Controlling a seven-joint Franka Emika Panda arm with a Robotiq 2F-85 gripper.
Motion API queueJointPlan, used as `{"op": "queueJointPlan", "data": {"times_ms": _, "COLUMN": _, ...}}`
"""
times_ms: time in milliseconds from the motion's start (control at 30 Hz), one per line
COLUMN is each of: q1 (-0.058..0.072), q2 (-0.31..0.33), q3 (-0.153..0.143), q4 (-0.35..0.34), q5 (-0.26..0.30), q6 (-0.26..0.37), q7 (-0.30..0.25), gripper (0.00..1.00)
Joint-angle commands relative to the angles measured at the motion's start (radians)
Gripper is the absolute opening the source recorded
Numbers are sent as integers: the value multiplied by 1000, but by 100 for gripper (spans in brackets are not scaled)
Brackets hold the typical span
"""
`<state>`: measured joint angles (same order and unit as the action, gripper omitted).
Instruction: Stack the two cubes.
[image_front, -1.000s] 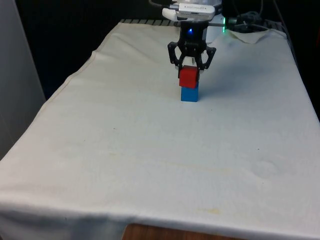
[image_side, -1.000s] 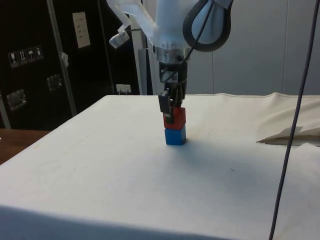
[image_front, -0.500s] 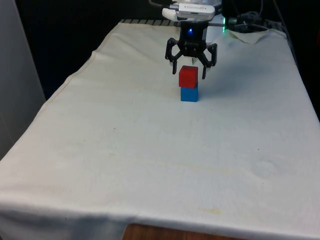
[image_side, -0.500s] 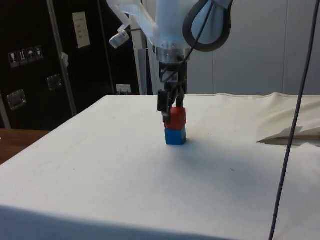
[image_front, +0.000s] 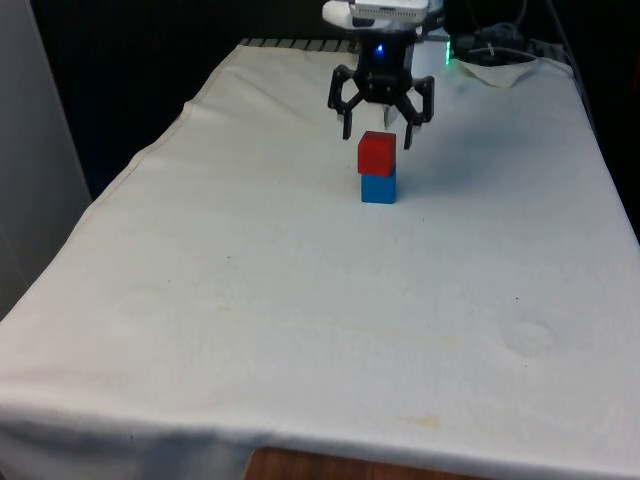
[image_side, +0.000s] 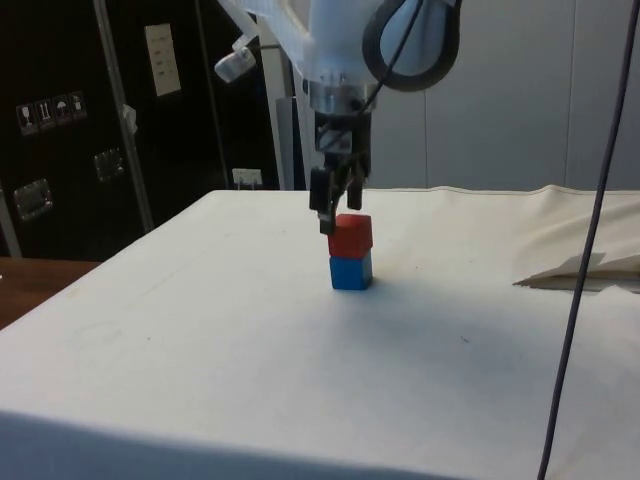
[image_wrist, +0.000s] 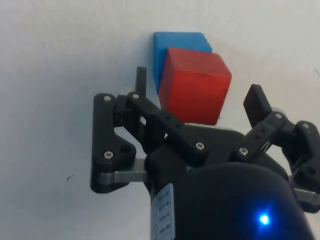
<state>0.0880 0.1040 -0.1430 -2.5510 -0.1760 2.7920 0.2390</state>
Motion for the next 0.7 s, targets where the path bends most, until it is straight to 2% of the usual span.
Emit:
{"op": "queueJointPlan", "data": {"times_ms": 0, "q1": -1, "q2": -22, "q3": 4, "q4": -5, "q5": 17, "q6": -19, "q7": -6, "gripper": 100}}
{"op": "queueJointPlan", "data": {"times_ms": 167, "q1": 0, "q2": -66, "q3": 3, "q4": -3, "q5": 26, "q6": -55, "q7": -6, "gripper": 100}}
{"op": "queueJointPlan", "data": {"times_ms": 200, "q1": 0, "q2": -51, "q3": 0, "q4": -1, "q5": 7, "q6": -41, "q7": 1, "gripper": 100}}
{"op": "queueJointPlan", "data": {"times_ms": 233, "q1": 0, "q2": -66, "q3": 3, "q4": -3, "q5": 26, "q6": -55, "q7": -6, "gripper": 100}}
{"op": "queueJointPlan", "data": {"times_ms": 433, "q1": 3, "q2": -117, "q3": 3, "q4": 1, "q5": 45, "q6": -98, "q7": -9, "gripper": 100}}
{"op": "queueJointPlan", "data": {"times_ms": 467, "q1": 0, "q2": -111, "q3": 0, "q4": 1, "q5": 22, "q6": -87, "q7": 1, "gripper": 100}}
{"op": "queueJointPlan", "data": {"times_ms": 500, "q1": 3, "q2": -123, "q3": 3, "q4": 1, "q5": 47, "q6": -104, "q7": -9, "gripper": 100}}
{"op": "queueJointPlan", "data": {"times_ms": 667, "q1": 4, "q2": -156, "q3": 2, "q4": 8, "q5": 57, "q6": -138, "q7": -9, "gripper": 100}}
